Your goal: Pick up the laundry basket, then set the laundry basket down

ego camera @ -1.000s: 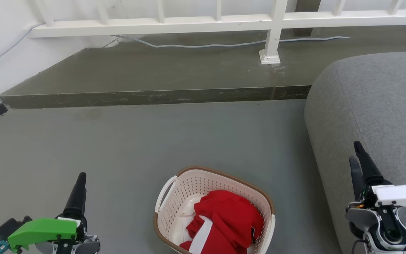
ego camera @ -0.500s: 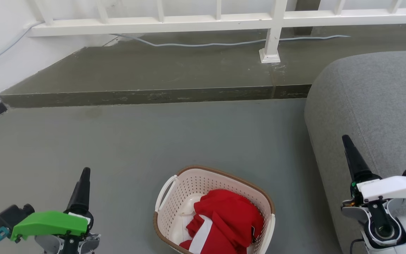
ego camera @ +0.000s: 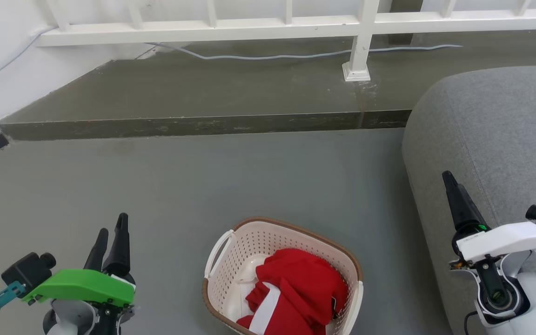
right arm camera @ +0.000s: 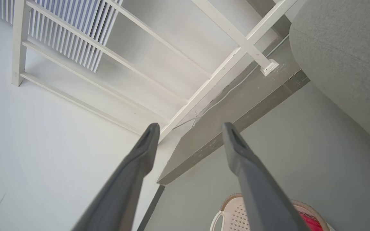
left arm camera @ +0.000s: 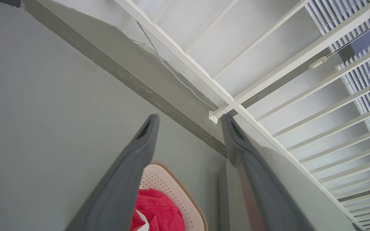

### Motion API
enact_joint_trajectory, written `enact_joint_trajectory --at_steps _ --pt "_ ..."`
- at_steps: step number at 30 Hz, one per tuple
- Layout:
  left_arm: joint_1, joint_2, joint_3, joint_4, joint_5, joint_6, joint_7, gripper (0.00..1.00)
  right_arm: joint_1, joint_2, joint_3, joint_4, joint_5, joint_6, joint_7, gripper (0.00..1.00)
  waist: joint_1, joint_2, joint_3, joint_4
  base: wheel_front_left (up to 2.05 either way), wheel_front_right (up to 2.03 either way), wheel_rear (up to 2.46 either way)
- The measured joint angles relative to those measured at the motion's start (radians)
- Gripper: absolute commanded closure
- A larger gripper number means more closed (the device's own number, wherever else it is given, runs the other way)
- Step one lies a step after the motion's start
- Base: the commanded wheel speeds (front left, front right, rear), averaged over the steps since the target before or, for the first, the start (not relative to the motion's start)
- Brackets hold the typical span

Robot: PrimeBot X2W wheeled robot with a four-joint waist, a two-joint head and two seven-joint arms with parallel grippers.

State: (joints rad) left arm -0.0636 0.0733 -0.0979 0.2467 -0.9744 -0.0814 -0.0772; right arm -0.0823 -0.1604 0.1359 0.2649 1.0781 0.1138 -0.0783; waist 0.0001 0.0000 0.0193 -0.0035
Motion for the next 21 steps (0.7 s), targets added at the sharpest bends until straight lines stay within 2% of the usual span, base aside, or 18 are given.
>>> enact_joint_trajectory --at_steps 9,21 --pt "0.0 -0.001 -0.025 -0.011 0.129 0.012 -0.026 0.0 -0.014 -0.006 0.015 0.0 -0.128 -0.002 -0.027 0.0 0.0 0.0 0.003 -0.002 0.0 0.0 0.0" --pt "-0.002 -0.018 -0.04 -0.029 0.28 0.03 -0.071 0.0 -0.019 -0.009 0.044 0.011 -0.299 -0.02 -0.071 0.0 -0.0001 0.0 0.005 -0.003 0.0 0.0 0.0"
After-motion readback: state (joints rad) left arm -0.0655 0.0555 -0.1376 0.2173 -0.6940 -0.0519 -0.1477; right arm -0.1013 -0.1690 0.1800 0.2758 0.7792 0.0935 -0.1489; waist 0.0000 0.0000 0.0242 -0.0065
